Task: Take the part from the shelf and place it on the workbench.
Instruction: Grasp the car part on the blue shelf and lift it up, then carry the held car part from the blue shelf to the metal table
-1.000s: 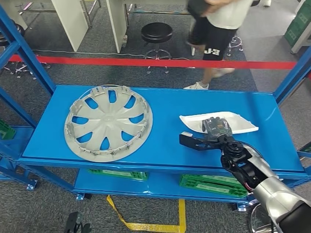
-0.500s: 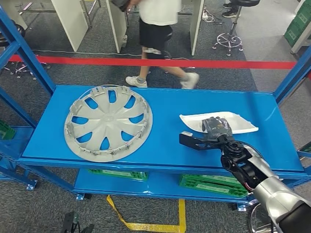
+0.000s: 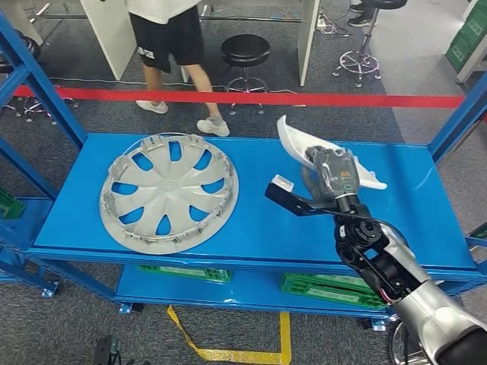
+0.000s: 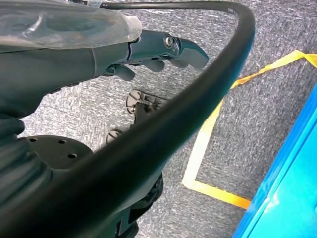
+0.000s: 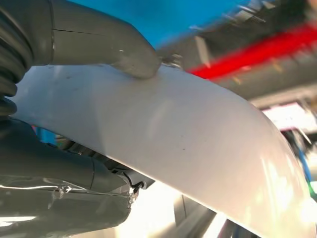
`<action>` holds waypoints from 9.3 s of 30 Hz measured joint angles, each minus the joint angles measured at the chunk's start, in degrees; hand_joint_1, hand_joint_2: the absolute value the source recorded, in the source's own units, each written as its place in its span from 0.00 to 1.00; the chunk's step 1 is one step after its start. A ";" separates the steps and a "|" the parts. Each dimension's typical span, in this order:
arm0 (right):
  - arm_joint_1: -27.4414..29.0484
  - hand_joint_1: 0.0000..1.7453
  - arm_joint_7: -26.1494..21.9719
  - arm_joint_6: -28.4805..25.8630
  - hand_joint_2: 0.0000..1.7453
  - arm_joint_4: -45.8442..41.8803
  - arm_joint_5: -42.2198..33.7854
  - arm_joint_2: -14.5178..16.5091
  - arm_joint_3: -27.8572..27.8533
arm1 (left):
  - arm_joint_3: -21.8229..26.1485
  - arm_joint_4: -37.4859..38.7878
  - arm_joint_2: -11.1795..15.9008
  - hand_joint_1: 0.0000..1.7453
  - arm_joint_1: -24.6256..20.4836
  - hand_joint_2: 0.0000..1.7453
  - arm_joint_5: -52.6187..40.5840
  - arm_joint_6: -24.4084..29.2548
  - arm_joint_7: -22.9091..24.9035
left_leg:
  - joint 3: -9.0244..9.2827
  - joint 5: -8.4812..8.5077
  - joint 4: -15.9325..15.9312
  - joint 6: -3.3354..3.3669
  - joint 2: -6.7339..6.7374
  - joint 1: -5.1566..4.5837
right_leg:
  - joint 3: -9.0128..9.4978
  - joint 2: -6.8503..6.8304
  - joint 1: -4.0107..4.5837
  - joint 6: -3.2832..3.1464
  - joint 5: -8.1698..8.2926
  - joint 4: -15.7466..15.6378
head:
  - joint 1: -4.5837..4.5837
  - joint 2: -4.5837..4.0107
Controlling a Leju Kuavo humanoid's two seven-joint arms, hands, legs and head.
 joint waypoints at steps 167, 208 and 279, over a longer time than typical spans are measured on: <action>13.44 0.99 -43.38 34.64 1.00 -6.75 -85.90 16.94 4.02 | 3.39 0.15 0.49 0.00 0.87 1.00 2.20 1.34 1.75 | 4.37 -3.32 -1.37 0.83 0.73 0.54 | -9.98 -1.35 0.07 0.57 -2.29 10.69 | -0.57 0.00; 13.62 0.99 -43.17 34.23 1.00 -7.24 -86.13 16.33 4.10 | 3.34 0.26 0.55 0.00 1.14 1.00 1.54 0.96 1.24 | 0.67 -0.53 -0.72 -1.20 -7.58 0.37 | -2.32 4.43 0.18 -1.60 1.59 1.60 | 1.06 0.00; 9.83 0.99 -40.50 48.62 1.00 -6.14 -81.35 16.96 13.68 | 3.05 0.37 0.99 0.00 0.22 1.00 0.92 1.42 2.74 | -5.66 -4.39 11.47 -3.48 0.94 0.88 | -2.29 -3.80 0.33 -2.44 2.21 1.08 | -1.62 0.00</action>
